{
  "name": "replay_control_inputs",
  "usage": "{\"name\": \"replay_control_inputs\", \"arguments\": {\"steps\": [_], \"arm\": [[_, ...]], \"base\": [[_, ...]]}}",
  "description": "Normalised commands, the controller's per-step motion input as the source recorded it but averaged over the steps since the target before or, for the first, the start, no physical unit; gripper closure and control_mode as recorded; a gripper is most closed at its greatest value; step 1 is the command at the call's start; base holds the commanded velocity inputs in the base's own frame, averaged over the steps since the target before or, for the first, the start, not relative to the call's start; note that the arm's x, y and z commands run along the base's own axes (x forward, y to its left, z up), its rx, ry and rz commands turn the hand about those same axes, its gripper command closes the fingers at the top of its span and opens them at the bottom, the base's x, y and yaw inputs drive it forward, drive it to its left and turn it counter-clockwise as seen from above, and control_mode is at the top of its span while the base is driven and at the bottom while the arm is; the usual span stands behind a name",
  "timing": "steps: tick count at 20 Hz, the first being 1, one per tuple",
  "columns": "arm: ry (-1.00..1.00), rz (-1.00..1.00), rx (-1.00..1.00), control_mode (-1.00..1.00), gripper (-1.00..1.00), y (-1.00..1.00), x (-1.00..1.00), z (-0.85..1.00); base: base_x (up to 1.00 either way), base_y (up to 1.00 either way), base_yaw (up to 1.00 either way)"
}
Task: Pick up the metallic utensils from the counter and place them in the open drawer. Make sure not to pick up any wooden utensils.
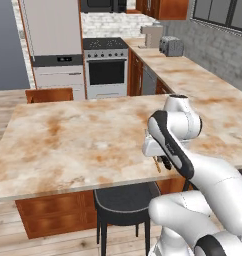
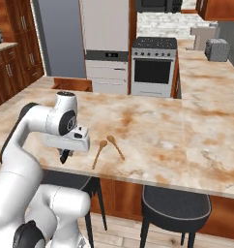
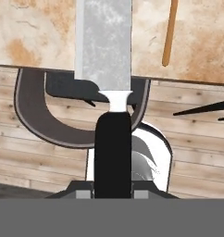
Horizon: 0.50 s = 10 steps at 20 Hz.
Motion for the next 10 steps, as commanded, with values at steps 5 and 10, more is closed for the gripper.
{"name": "replay_control_inputs", "arguments": {"steps": [5, 10], "arm": [[0.00, 0.00, 0.00, 1.00, 1.00, 0.00, 0.00, 0.00], [0.00, 0.00, 0.00, 1.00, 1.00, 0.00, 0.00, 0.00]], "base": [[-0.60, 0.73, -0.04], [-0.18, 1.00, -0.35]]}}
